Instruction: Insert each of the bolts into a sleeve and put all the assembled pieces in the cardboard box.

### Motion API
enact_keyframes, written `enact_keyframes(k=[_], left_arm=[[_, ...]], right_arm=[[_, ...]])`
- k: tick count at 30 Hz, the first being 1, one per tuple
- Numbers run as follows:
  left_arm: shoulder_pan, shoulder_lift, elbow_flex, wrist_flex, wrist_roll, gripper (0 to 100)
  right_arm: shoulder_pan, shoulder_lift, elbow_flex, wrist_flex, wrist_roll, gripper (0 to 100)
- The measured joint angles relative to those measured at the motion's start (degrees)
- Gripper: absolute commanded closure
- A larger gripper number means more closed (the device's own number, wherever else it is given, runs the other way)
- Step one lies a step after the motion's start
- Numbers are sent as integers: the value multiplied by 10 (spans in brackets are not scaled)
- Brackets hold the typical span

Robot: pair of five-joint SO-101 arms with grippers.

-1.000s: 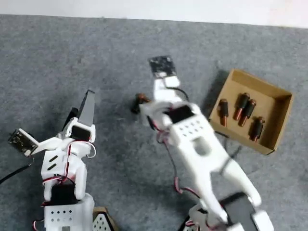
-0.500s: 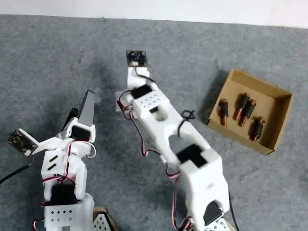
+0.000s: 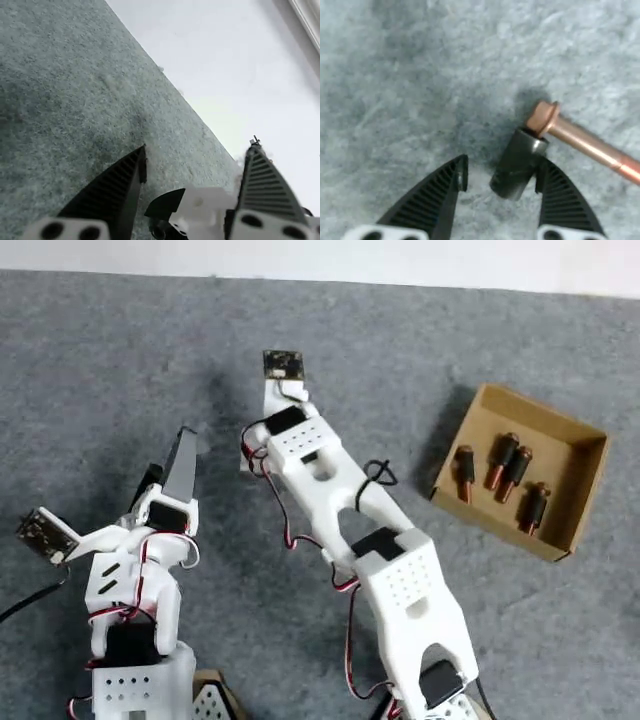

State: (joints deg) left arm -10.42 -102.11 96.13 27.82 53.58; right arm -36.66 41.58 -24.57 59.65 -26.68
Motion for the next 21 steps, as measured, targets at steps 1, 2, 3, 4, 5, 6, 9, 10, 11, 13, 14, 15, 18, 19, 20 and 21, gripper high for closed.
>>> enact_keyframes(k=[1,2,3,4,5,6,9,10,11,13,14,15,18,19,20,21], left_arm=[[0,0,0,0,0,713],[0,0,0,0,0,713],[0,0,0,0,0,713],[0,0,0,0,0,713],[0,0,0,0,0,713],[0,0,0,0,0,713],[0,0,0,0,0,713],[0,0,0,0,0,713],[0,0,0,0,0,713],[0,0,0,0,0,713],[0,0,0,0,0,713],[0,0,0,0,0,713],[0,0,0,0,0,713],[0,0,0,0,0,713],[0,0,0,0,0,713],[0,0,0,0,0,713]], right_arm=[[4,0,0,2,0,834],[5,0,0,6,-1,864],[6,0,-1,12,-1,898],[10,0,-2,21,-1,935],[14,0,-4,28,-1,974],[18,1,-5,34,-1,998],[32,6,-6,45,-1,994],[34,6,-6,46,-1,995],[35,6,-6,46,-1,995],[37,6,-8,51,-1,995],[38,7,-12,62,3,995],[38,7,-21,73,13,995],[37,-4,-40,111,47,995],[35,-12,-42,127,55,995],[34,-26,-45,138,61,995],[34,-44,-46,146,68,995]])
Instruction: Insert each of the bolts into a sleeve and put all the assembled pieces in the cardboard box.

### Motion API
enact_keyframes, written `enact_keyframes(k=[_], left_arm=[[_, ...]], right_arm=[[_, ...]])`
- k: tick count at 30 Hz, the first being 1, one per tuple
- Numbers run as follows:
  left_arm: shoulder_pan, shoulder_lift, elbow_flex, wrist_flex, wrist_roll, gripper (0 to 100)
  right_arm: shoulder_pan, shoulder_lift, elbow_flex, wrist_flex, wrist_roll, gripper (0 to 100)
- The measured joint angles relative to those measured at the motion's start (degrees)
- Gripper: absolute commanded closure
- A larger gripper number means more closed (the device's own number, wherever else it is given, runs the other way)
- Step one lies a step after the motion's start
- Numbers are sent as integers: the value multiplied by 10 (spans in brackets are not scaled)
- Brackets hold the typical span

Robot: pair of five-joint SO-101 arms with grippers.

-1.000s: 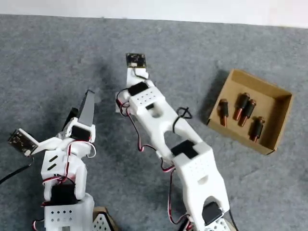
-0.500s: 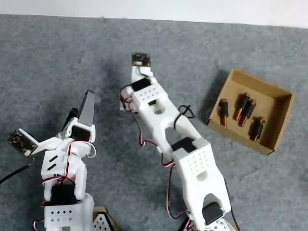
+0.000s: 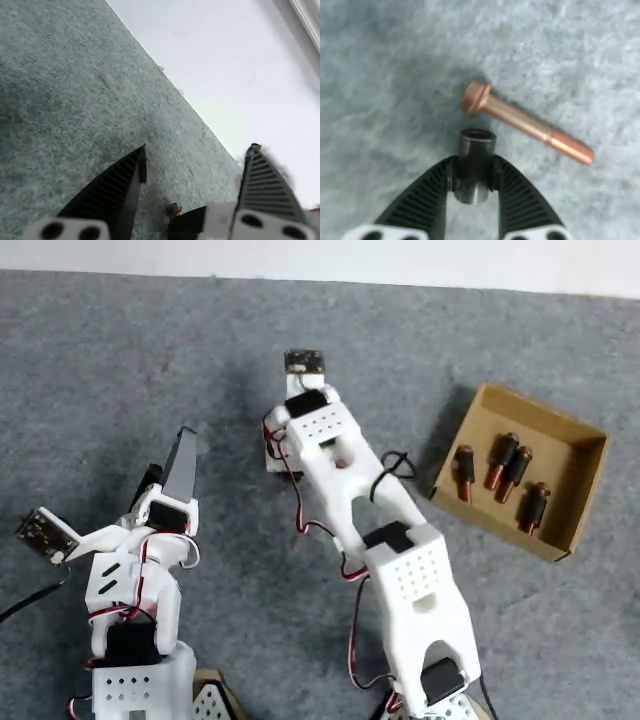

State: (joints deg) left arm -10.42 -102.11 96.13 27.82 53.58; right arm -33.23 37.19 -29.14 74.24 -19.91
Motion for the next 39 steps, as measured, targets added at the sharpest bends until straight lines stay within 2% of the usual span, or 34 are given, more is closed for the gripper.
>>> enact_keyframes(k=[6,14,20,28,30,34,39], left_arm=[[0,0,0,0,0,713],[0,0,0,0,0,713],[0,0,0,0,0,713],[2,0,-1,0,-2,713],[25,0,-9,3,-21,713],[104,-1,-39,65,-52,713],[174,15,-57,62,-79,713]], right_arm=[[4,-135,17,18,53,995],[65,-380,176,2,91,995],[92,-589,417,-105,101,995],[128,-867,825,-301,167,995],[143,-936,915,-331,178,995],[168,-1078,1056,-347,183,995],[195,-1240,1152,-347,196,995]])
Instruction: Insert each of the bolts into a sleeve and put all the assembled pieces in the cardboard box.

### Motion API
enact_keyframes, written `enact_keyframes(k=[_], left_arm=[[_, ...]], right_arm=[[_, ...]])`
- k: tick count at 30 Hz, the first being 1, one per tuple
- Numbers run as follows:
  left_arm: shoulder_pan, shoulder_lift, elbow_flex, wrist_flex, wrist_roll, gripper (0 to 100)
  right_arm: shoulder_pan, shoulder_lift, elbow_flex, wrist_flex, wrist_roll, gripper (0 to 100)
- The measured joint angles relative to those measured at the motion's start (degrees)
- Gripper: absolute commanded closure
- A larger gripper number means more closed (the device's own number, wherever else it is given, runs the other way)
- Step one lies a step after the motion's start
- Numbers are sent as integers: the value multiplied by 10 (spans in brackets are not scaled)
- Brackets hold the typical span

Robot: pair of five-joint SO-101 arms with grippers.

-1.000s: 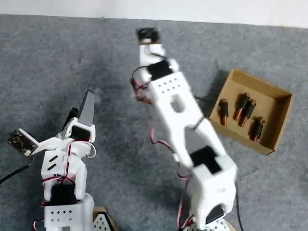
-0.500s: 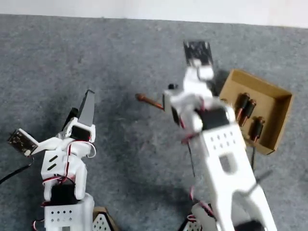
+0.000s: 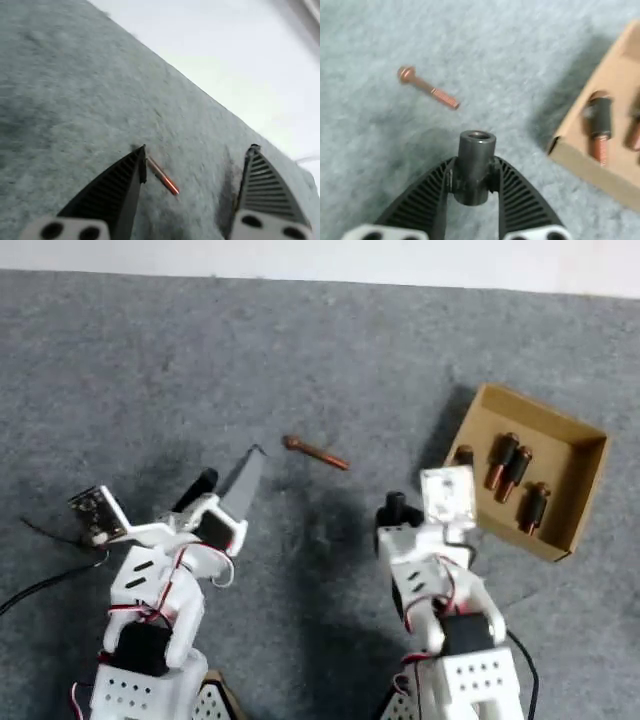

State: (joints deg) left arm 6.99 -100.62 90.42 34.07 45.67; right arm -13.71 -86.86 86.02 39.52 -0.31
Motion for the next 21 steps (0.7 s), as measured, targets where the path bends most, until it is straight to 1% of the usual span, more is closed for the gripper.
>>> enact_keyframes(k=[4,7,9,11,16,18,21], left_arm=[[45,94,-54,-6,-17,713],[78,211,-130,-7,-17,713],[105,306,-187,-7,-15,713],[118,417,-251,-7,10,711],[114,709,-421,-7,91,709],[115,824,-484,-7,112,709],[116,961,-562,-8,132,709]], right_arm=[[6,-107,44,3,5,995],[9,-161,78,30,5,995],[7,-170,89,37,5,995],[9,-172,89,37,5,995],[11,-176,89,37,23,995],[11,-176,89,37,33,995],[11,-176,89,37,36,995]])
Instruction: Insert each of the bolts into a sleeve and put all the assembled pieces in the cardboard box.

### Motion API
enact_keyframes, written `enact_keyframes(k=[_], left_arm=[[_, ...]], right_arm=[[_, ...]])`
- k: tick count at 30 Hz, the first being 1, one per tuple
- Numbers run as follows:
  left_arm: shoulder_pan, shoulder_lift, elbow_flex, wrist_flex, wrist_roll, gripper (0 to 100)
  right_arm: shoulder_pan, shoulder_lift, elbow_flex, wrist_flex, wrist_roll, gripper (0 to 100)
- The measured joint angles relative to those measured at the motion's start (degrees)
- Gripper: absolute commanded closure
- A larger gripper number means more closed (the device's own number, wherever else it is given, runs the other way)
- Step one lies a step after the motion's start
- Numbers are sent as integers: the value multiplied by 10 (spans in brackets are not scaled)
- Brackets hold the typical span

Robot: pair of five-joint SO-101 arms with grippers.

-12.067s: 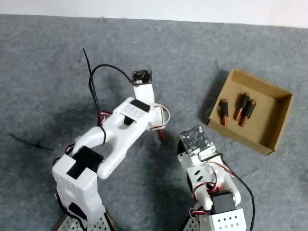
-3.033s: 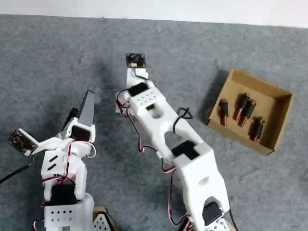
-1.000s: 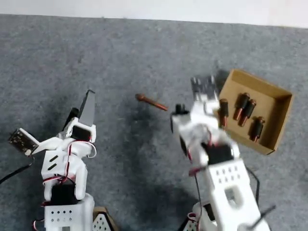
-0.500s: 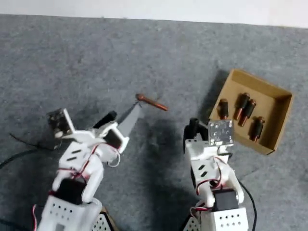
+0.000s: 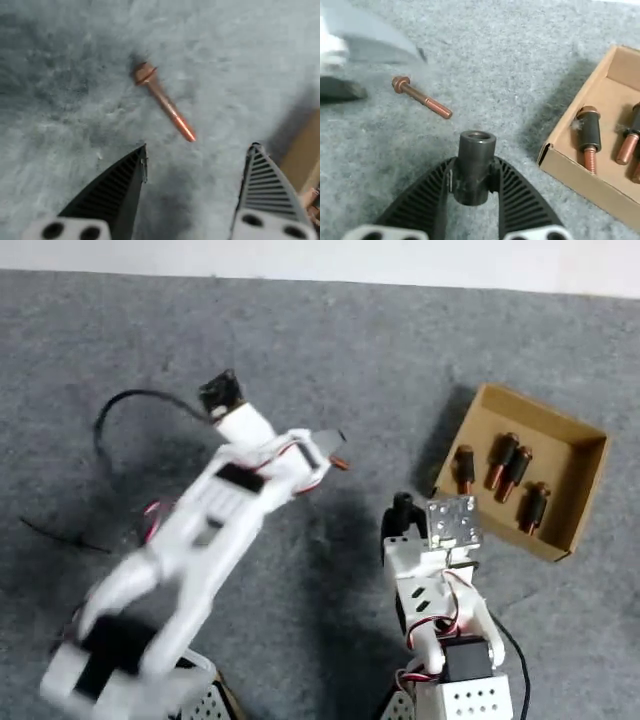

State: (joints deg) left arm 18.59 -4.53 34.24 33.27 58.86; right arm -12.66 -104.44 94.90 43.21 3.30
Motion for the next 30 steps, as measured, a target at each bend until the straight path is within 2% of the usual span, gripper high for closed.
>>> enact_keyframes(k=[7,21,30], left_arm=[[-1,179,-113,0,16,710],[-30,290,-222,3,71,712],[-30,299,-274,109,75,713]], right_arm=[[0,0,0,0,0,995],[0,0,0,2,0,995],[0,0,1,2,0,995]])
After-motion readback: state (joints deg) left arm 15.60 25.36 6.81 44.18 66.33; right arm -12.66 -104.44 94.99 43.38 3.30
